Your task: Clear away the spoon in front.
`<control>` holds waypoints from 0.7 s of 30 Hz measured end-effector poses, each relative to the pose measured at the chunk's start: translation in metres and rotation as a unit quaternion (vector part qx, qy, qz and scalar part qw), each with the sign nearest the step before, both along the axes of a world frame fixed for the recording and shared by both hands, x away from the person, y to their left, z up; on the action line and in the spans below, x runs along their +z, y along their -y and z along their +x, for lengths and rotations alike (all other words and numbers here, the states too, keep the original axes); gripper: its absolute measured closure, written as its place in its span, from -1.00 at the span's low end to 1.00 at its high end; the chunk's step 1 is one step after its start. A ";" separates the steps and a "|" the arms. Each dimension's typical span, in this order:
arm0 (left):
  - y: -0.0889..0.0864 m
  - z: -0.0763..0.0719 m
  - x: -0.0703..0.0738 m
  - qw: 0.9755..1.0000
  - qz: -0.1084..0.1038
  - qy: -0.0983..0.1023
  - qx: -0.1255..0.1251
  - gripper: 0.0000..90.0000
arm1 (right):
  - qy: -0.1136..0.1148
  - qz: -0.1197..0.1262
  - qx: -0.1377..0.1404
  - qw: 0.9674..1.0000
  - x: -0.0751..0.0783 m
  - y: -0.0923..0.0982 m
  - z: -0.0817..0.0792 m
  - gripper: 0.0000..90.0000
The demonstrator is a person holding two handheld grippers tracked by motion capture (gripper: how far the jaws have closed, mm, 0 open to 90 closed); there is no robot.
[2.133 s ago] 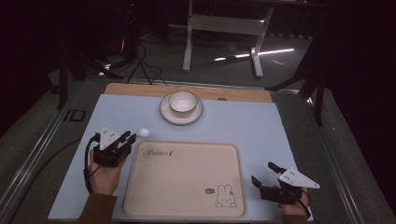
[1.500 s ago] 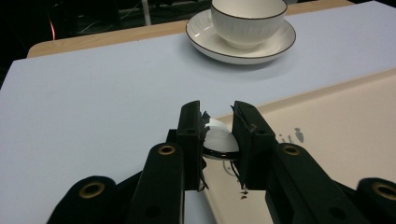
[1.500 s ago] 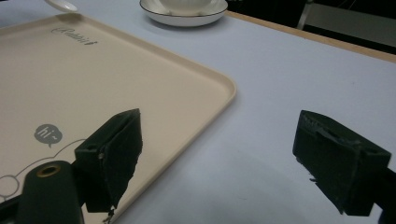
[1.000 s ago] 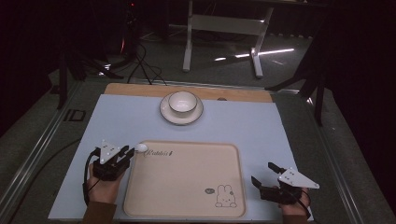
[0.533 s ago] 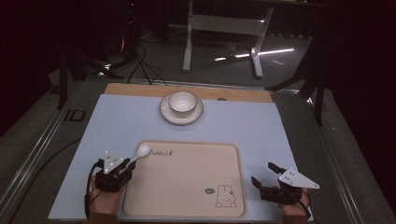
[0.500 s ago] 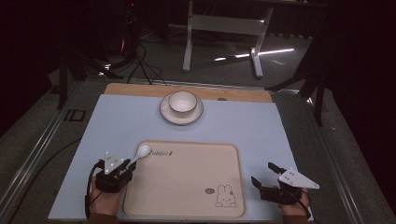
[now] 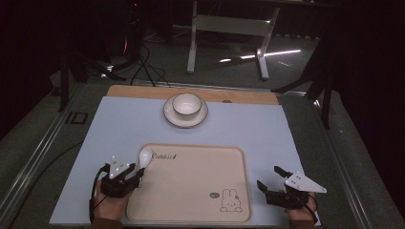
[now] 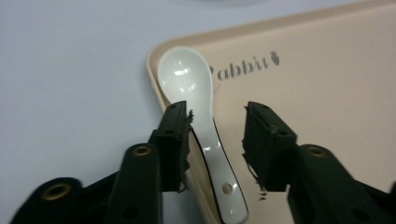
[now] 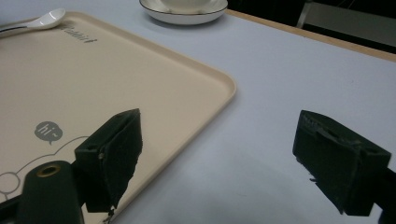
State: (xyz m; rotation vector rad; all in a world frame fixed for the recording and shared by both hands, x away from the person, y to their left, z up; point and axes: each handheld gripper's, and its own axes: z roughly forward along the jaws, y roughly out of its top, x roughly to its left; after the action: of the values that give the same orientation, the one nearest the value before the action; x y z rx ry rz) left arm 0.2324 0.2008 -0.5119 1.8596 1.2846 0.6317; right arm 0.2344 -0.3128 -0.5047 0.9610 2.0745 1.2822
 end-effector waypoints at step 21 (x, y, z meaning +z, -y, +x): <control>-0.056 0.014 0.013 0.995 -0.010 0.087 0.035 -0.11 | 0.005 0.002 -0.008 1.000 0.002 0.006 -0.001 -0.66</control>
State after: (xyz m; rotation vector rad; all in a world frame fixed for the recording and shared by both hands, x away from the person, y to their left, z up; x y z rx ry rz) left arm 0.2467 0.2567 -0.4984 1.7074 1.2411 0.7978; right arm 0.2338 -0.3183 -0.5031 0.9695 2.0531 1.2797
